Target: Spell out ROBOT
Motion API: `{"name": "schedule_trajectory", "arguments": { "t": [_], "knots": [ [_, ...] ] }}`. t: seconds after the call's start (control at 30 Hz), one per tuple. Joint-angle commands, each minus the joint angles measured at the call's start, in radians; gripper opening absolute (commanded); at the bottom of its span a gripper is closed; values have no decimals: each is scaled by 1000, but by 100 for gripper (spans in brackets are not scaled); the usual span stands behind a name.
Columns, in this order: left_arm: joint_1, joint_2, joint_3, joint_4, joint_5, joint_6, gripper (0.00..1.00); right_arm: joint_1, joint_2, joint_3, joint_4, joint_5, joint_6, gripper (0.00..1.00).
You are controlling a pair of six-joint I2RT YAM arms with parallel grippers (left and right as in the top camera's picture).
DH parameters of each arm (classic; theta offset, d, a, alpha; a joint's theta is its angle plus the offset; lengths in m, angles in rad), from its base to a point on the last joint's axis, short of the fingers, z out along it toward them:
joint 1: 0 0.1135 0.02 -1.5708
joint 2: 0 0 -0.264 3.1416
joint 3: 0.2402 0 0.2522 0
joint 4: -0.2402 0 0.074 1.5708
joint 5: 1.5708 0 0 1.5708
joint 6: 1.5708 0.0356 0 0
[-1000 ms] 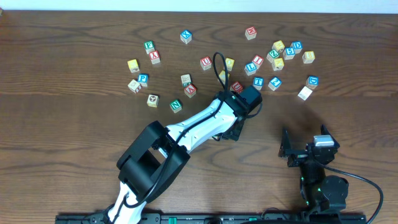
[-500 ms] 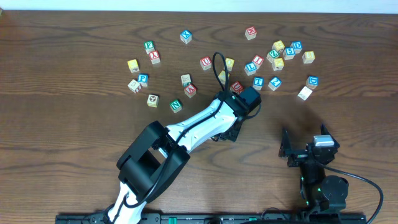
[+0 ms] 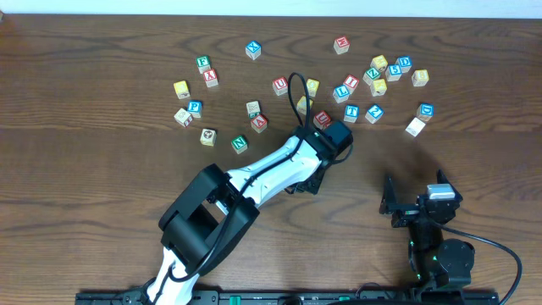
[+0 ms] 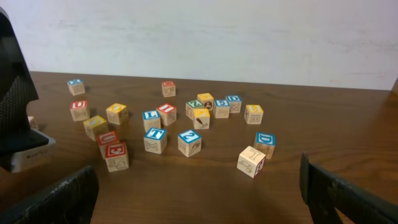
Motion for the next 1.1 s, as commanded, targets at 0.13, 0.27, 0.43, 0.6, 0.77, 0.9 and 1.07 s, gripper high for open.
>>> {"name": "schedule_trajectory", "arguments": {
  "t": [0.13, 0.27, 0.43, 0.6, 0.77, 0.9, 1.07],
  "knots": [
    [49, 11, -9, -22, -21, -24, 7, -5, -5, -2, -4, 1, 6, 99],
    [63, 11, -9, -20, -20, -48, 7, -5, -5, -2, -4, 1, 6, 99],
    [63, 11, -9, -7, -20, -79, 8, -5, -5, -2, -4, 1, 6, 99],
    [63, 11, -9, 6, -20, -100, 7, -5, -5, -2, -4, 1, 6, 99],
    [63, 11, -9, 2, -20, -109, 7, -5, -5, -2, -4, 1, 6, 99],
    [63, 11, -9, -9, -21, -119, 7, -5, -5, -2, -4, 1, 6, 99],
    [63, 11, -9, -19, -29, -119, 8, -5, -5, -2, -4, 1, 6, 99]
  ]
}}
